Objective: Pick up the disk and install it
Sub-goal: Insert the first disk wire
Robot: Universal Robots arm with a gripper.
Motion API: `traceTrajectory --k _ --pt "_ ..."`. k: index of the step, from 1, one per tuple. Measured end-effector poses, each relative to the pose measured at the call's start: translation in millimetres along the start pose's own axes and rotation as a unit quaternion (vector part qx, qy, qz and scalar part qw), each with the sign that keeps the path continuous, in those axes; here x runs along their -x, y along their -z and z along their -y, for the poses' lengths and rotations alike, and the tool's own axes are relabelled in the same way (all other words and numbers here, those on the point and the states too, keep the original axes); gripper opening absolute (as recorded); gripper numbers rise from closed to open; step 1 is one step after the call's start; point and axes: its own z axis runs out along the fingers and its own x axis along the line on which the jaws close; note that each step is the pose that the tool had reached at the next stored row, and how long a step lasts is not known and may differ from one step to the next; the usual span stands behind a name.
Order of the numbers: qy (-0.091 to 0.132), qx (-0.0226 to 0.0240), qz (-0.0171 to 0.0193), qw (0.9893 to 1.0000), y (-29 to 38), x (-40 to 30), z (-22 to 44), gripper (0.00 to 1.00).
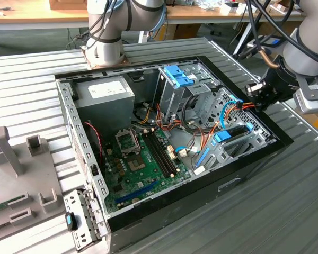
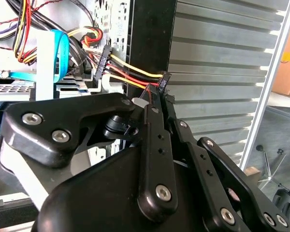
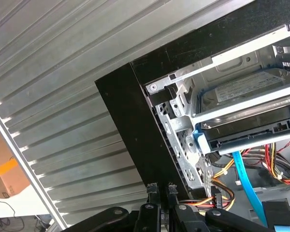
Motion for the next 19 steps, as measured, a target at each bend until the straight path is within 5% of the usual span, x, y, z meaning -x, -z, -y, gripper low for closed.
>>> traceTrajectory --k 3,6,13,16,19 --pt "0.0 -0.0004 -0.0011 1.0 9.3 -2.1 3.0 0.16" --pt "0.002 -0.0035 -0.0076 1.0 13.7 2.4 1.7 0.16" --pt "0.004 -0.0086 -0.0191 0.9998 22.3 22.9 -6.2 0.16" --pt "0.006 -0.0106 -0.0259 0.9996 28.1 37.0 -11.7 0.16" --pt "0.006 -0.0103 -0.0278 0.9995 29.2 39.5 -12.7 0.16"
